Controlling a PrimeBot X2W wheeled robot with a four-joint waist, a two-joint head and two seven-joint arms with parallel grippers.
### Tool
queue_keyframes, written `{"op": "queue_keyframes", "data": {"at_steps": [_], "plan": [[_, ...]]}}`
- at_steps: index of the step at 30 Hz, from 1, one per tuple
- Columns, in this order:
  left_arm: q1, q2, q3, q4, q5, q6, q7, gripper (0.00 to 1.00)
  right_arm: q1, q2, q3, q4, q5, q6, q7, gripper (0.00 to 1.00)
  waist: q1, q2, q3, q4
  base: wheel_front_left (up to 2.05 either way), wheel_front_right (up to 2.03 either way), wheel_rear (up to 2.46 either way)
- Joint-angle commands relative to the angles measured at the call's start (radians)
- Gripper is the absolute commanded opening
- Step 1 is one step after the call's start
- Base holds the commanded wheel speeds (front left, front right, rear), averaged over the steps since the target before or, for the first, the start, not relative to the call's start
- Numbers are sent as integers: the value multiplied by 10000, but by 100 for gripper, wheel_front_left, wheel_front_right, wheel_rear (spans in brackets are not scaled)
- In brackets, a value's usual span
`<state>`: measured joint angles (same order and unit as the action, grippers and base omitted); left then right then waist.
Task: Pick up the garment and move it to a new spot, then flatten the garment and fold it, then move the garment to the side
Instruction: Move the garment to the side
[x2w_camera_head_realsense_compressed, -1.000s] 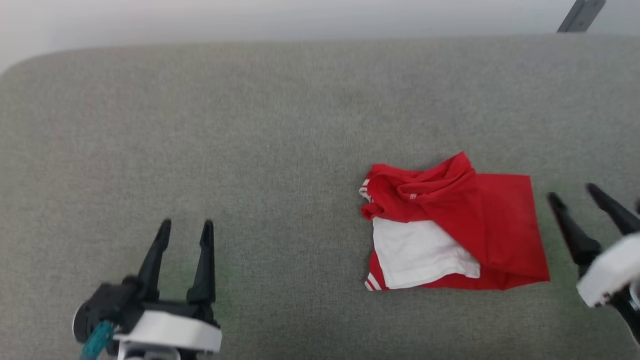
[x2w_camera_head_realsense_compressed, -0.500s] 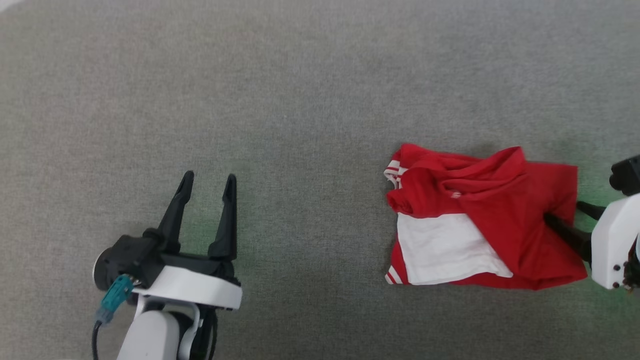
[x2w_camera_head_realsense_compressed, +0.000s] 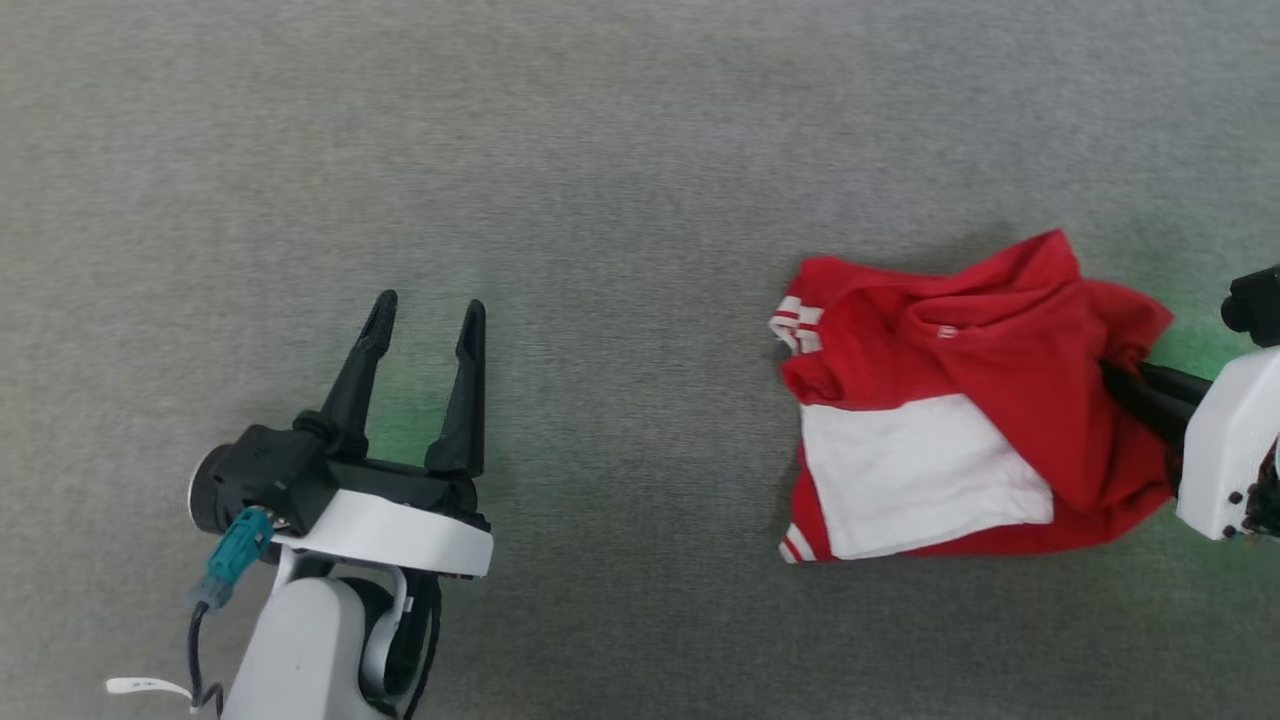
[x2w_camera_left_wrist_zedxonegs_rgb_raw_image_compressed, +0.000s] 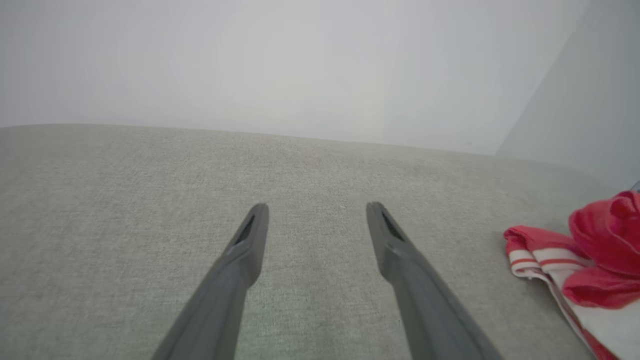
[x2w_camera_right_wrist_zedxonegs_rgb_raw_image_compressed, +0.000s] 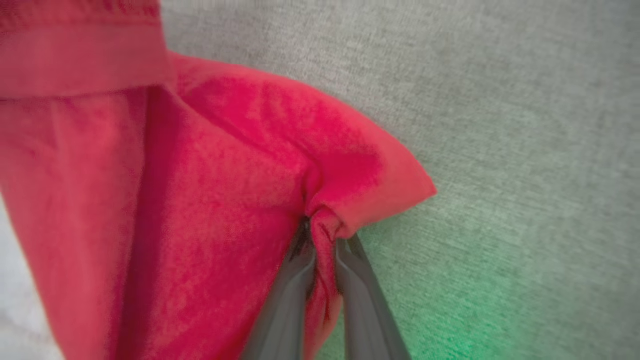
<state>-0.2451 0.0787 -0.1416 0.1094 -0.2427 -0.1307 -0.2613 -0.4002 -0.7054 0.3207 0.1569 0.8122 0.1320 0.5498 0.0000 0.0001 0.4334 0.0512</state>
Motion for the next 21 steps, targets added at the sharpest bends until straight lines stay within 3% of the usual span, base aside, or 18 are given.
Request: {"op": "queue_keyframes", "data": {"at_steps": [1,13,21], "plan": [[-189,103,-8,-55,63,6,-52,100,69,123,37,176,46,-40,-152,0,0,-1,46,-269,0,0,0],[-2050,720,-973,-213,280,6,-50,100,-413,-1162,-2059,465,-310,-18,-1632,0,0,-1,1193,-1825,0,0,0],[-5061,1227,-2341,26,396,6,-50,100,-1419,-1937,-3323,2737,-963,-15,-2962,0,0,-1,2439,-2396,0,0,0]]}}
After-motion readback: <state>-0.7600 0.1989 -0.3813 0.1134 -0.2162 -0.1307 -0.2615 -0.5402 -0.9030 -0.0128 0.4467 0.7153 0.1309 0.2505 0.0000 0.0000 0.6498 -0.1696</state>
